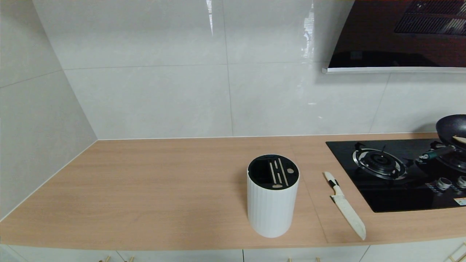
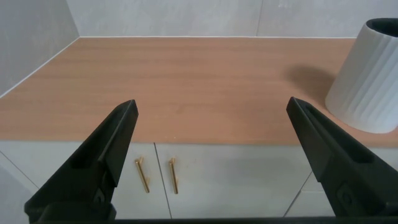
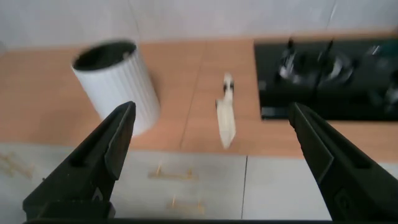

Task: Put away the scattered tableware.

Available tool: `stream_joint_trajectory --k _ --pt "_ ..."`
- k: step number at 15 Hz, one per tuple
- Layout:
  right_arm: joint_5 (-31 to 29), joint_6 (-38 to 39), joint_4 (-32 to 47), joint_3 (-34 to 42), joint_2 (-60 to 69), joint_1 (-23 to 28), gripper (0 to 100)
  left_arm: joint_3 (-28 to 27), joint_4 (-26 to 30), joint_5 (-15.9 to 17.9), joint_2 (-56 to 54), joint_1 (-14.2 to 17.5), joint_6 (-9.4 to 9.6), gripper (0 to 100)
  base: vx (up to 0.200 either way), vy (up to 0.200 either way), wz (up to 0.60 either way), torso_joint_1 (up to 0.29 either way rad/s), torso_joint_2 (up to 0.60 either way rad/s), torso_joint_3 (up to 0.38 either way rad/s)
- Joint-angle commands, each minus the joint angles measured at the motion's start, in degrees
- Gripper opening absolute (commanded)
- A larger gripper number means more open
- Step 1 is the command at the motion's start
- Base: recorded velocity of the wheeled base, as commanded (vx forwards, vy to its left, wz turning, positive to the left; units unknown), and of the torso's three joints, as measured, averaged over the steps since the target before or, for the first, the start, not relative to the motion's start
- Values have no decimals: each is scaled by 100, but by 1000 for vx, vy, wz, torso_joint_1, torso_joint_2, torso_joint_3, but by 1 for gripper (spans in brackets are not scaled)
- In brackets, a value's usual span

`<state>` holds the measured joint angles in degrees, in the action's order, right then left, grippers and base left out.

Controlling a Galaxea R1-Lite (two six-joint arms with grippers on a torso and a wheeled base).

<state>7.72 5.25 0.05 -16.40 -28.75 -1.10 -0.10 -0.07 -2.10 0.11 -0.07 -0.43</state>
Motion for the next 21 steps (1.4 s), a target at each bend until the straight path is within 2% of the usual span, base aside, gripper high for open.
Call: stream_joint_trajectory --k 1,3,4,5,6,8,10,13,17,19,21 --pt "2 -24 -312 -716 -2944 -145 100 1 -1 -1 -2 -1 -1 100 0 0 0 0 0 0" --pt "2 2 -1121 -725 -4104 -277 100 1 -1 -1 -2 -1 -1 100 0 0 0 0 0 0" --pt "-112 20 -2053 -777 -5167 -330 100 1 -1 -1 7 -1 -1 100 0 0 0 0 0 0" --pt "-297 2 -2448 -777 -5589 -347 100 1 -1 -1 -2 -1 -1 100 0 0 0 0 0 0" --pt "-745 -51 -3354 -830 -6618 -365 100 1 -1 -1 -2 -1 -1 100 0 0 0 0 0 0" --pt "-965 -183 -4338 -1023 -7751 -435 100 1 -1 -1 -2 -1 -1 100 0 0 0 0 0 0" --pt "-956 -218 -4777 -1155 -8358 -602 100 1 -1 8 7 -1 -1 100 0 0 0 0 0 0" --pt "-947 -543 -4839 -1437 -8753 -778 100 1 -1 -1 -2 -1 -1 100 0 0 0 0 0 0" --pt "-983 -525 -4962 -1595 -9492 -1006 100 1 -1 -1 -2 -1 -1 100 0 0 0 0 0 0" --pt "-1035 -543 -5753 -1586 -9905 -1006 100 1 -1 -1 -2 -1 -1 100 0 0 0 0 0 0" --pt "-1044 -543 -6052 -1630 -10142 -954 100 1 -1 -1 -2 -1 -1 100 0 0 0 0 0 0"
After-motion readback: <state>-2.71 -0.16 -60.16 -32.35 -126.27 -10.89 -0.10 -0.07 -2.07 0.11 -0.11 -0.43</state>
